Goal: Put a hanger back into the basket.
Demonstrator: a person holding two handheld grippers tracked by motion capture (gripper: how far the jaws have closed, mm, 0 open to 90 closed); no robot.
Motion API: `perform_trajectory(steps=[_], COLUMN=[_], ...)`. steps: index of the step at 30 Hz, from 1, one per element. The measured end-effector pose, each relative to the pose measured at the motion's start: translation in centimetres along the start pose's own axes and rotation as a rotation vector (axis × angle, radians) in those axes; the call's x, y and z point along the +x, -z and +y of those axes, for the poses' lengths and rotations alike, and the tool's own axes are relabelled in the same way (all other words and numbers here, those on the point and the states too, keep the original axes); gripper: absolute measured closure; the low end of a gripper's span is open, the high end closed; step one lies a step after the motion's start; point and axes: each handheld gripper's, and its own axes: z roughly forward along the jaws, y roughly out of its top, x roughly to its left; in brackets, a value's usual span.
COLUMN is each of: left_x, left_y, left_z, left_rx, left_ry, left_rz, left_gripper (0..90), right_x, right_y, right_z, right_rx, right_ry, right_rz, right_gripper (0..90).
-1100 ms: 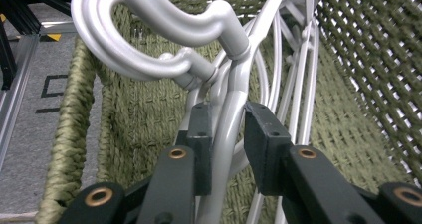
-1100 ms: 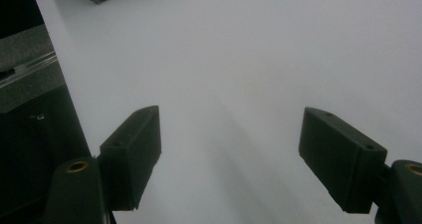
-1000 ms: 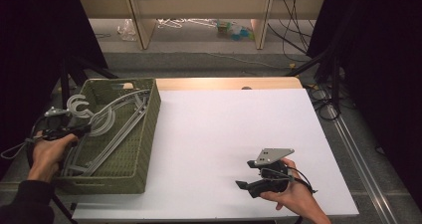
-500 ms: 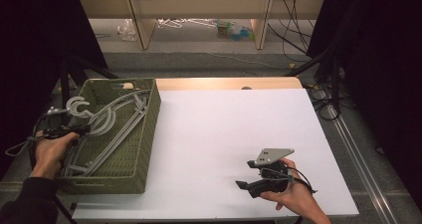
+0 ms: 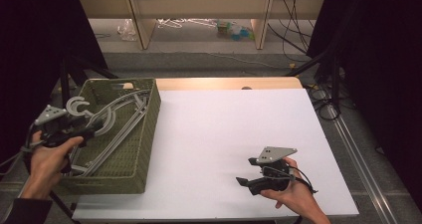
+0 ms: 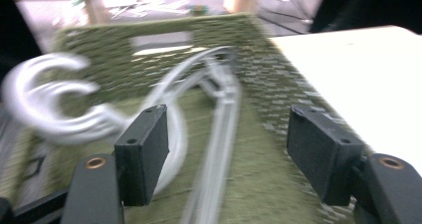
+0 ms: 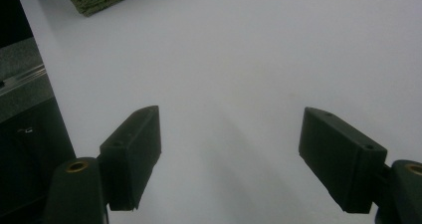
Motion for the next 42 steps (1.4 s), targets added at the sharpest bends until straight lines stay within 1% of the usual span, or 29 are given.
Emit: perform_trajectory(steps=[3,4,6,7,8,9,11,13,14,15,16,18,19,20,21,22,24,25,26,28,30,31,33,34,37,39,40,41,42], left_x=[-2.7,-3.8,-5.3,-6.1,-6.8,-7.6,-8.8,-9.9,-10.3,-10.8,-11.1,-11.7,-12.1,-12.4,-12.9,-13.3,-14.1,-14.6,-14.8,-15.5,-15.8,-15.9,-16.2,-16.2,-16.4,-16.6,-16.7,-16.7,-16.8], left_y=[0.0,0.0,0.0,0.1,0.1,0.2,0.4,0.8,1.0,1.2,1.5,1.9,2.1,2.2,2.4,2.5,2.5,2.3,2.2,1.8,1.2,0.9,0.4,0.0,-0.3,-0.5,-0.5,-0.6,-0.5], left_z=[-0.1,-0.2,-0.4,-0.6,-0.7,-0.9,-1.2,-1.6,-1.7,-1.9,-2.0,-2.3,-2.5,-2.6,-2.7,-2.8,-3.0,-3.2,-3.3,-3.8,-4.2,-4.4,-4.9,-5.1,-5.7,-6.1,-6.2,-6.3,-6.4], left_rx=[-0.025,-0.031,-0.043,-0.044,-0.043,-0.045,-0.033,-0.030,-0.029,-0.023,-0.022,-0.019,-0.019,-0.023,-0.029,-0.038,-0.045,-0.055,-0.057,-0.060,-0.064,-0.066,-0.074,-0.084,-0.085,-0.086,-0.096,-0.110,-0.111], left_ry=[-0.033,-0.047,-0.068,-0.088,-0.120,-0.127,-0.174,-0.181,-0.205,-0.214,-0.227,-0.238,-0.228,-0.241,-0.239,-0.238,-0.206,-0.190,-0.198,-0.224,-0.225,-0.216,-0.211,-0.233,-0.233,-0.235,-0.231,-0.247,-0.261], left_rz=[-0.065,-0.092,-0.130,-0.145,-0.155,-0.160,-0.180,-0.185,-0.187,-0.183,-0.173,-0.168,-0.173,-0.178,-0.182,-0.203,-0.259,-0.296,-0.311,-0.318,-0.337,-0.350,-0.357,-0.366,-0.380,-0.391,-0.403,-0.410,-0.401], left_gripper=[28.5,27.2,26.1,25.7,24.8,23.6,22.8,21.7,21.3,20.8,20.8,20.9,21.0,21.2,21.2,21.3,21.9,21.9,22.7,22.4,22.4,22.1,21.4,21.1,20.1,19.2,19.0,18.8,18.6], right_x=[0.0,0.0,0.0,0.0,0.0,0.0,0.0,0.0,0.0,0.0,0.0,0.0,0.0,0.0,0.0,0.1,0.0,0.0,0.0,0.0,0.0,0.0,0.0,0.0,0.0,0.0,0.0,0.0,0.0], right_y=[0.0,0.0,0.0,0.0,0.0,0.0,-0.1,-0.1,-0.1,-0.1,-0.2,-0.2,-0.2,-0.3,-0.3,-0.2,-0.2,-0.1,-0.1,0.0,0.0,0.0,0.0,0.1,0.1,0.2,0.3,0.4,0.4], right_z=[0.0,0.0,0.0,0.0,-0.1,-0.1,-0.1,-0.1,-0.1,-0.1,-0.1,-0.2,-0.2,-0.2,-0.2,-0.2,-0.2,-0.2,-0.2,-0.2,-0.2,-0.2,-0.3,-0.3,-0.3,-0.3,-0.4,-0.5,-0.6], right_rx=[-0.004,-0.011,-0.021,-0.019,-0.025,-0.027,-0.027,-0.027,-0.028,-0.030,-0.030,-0.031,-0.031,-0.027,-0.027,-0.029,-0.041,-0.042,-0.051,-0.059,-0.067,-0.070,-0.069,-0.070,-0.079,-0.087,-0.094,-0.100,-0.103], right_ry=[-0.008,-0.003,-0.004,-0.009,-0.007,-0.008,-0.007,-0.008,-0.008,-0.008,-0.008,-0.008,-0.007,-0.009,-0.009,-0.011,-0.010,-0.018,-0.018,-0.018,-0.021,-0.020,-0.026,-0.027,-0.032,-0.033,-0.034,-0.042,-0.041], right_rz=[-0.005,-0.010,-0.016,-0.017,-0.018,-0.017,-0.020,-0.018,-0.018,-0.018,-0.019,-0.021,-0.019,-0.015,-0.014,-0.019,-0.024,-0.022,-0.025,-0.028,-0.033,-0.033,-0.026,-0.022,-0.032,-0.028,-0.030,-0.031,-0.032], right_gripper=[25.4,25.4,25.1,25.1,25.1,25.0,24.8,24.7,24.7,24.7,24.7,24.6,24.7,24.6,24.7,24.7,24.7,24.6,24.6,24.6,24.6,24.6,24.6,24.6,24.4,24.4,24.2,24.0,23.5])
